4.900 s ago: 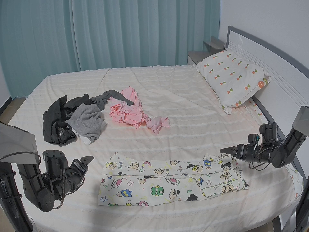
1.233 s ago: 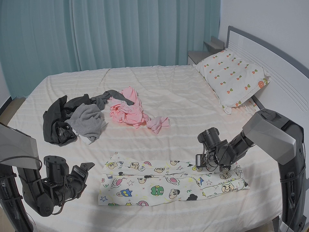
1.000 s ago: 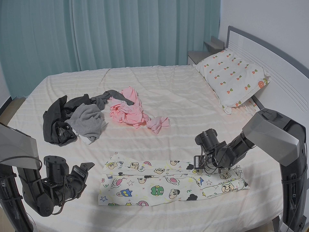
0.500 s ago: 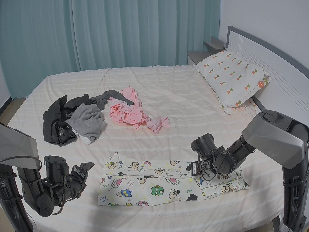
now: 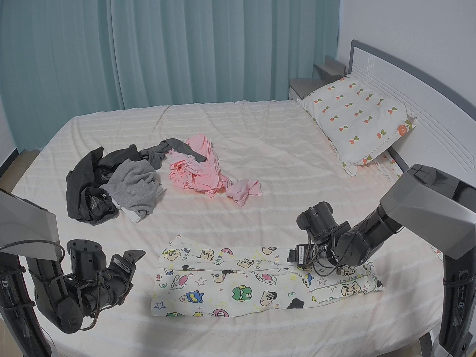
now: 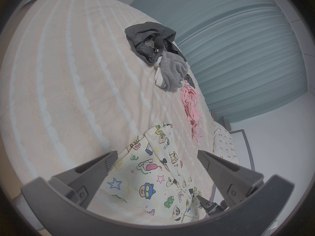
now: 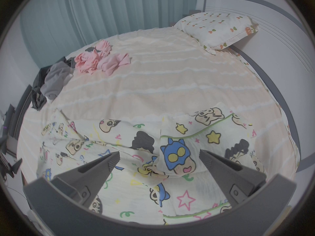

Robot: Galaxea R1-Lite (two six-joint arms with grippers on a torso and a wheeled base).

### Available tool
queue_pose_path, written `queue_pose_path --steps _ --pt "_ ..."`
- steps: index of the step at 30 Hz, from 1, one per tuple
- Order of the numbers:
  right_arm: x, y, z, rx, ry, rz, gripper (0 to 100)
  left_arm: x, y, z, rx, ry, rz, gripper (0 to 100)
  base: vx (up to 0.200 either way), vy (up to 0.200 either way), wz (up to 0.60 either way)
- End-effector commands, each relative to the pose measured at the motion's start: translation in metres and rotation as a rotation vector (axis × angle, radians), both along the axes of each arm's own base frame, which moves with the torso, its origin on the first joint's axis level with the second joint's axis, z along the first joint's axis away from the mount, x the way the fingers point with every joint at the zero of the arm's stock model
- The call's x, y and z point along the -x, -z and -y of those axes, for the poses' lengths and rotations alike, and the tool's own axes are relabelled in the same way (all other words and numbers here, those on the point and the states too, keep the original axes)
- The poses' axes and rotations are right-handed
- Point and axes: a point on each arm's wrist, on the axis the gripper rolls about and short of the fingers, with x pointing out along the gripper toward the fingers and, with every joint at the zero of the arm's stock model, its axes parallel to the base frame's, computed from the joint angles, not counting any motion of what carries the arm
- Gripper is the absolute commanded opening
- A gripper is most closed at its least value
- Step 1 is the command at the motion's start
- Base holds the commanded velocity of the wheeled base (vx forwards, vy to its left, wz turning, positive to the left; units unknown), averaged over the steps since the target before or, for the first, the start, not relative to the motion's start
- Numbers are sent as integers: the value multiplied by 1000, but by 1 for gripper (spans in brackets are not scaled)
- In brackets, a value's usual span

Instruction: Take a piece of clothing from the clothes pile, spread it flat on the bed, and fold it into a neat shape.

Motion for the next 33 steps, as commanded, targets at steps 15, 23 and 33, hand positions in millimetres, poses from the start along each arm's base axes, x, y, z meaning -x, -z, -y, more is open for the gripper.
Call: queue_pose_path --steps 15,23,33 --pt "-28 35 74 -296 266 -74 100 1 0 1 0 5 -4 100 0 0 0" --pt "-20 18 90 -308 302 -51 100 8 0 8 -3 46 -13 100 0 0 0" --pt "59 -52 89 -504 214 -40 100 17 -8 12 18 88 76 100 0 0 0"
